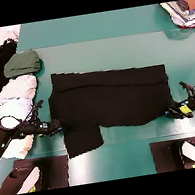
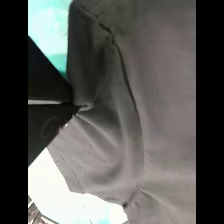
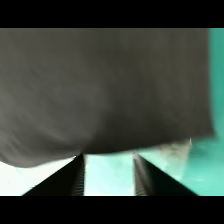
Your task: Fold the shirts.
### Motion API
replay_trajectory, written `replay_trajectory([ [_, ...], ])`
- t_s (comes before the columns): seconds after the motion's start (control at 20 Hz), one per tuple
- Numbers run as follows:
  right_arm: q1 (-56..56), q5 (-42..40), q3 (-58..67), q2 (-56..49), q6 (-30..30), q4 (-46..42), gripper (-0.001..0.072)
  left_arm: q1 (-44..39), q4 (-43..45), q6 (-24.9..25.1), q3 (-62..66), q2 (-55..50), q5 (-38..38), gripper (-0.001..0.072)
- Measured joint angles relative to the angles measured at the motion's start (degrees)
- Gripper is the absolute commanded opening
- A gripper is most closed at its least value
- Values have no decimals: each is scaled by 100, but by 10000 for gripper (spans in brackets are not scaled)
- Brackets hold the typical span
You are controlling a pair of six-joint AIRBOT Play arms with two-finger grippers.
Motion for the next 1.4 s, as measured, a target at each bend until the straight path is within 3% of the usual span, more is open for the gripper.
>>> replay_trajectory([
  [0.05, 90, -63, 46, -107, -13, 39, 162, 0, 24, 2, 37, 0, -9, 23],
  [0.1, 173, -140, 101, -184, -17, 52, 150, 0, 63, 2, 68, 0, -26, 23],
  [0.15, 262, -210, 164, -238, -37, 52, 56, 0, 109, 0, 101, 2, -50, 23],
  [0.25, 398, -345, 275, -264, -39, -22, 16, 0, 249, -4, 186, 20, -129, 22],
  [0.5, 555, -151, 400, 264, -48, -254, 15, 0, 555, -37, 509, 61, -557, 21],
  [1.0, 590, 1141, 452, 2100, 44, -901, 14, 0, 597, -103, 1541, 59, -1222, 21],
  [1.4, 595, 772, 1718, 739, 55, -916, 15, -730, 680, 17, 3281, -1115, 7, 23],
])
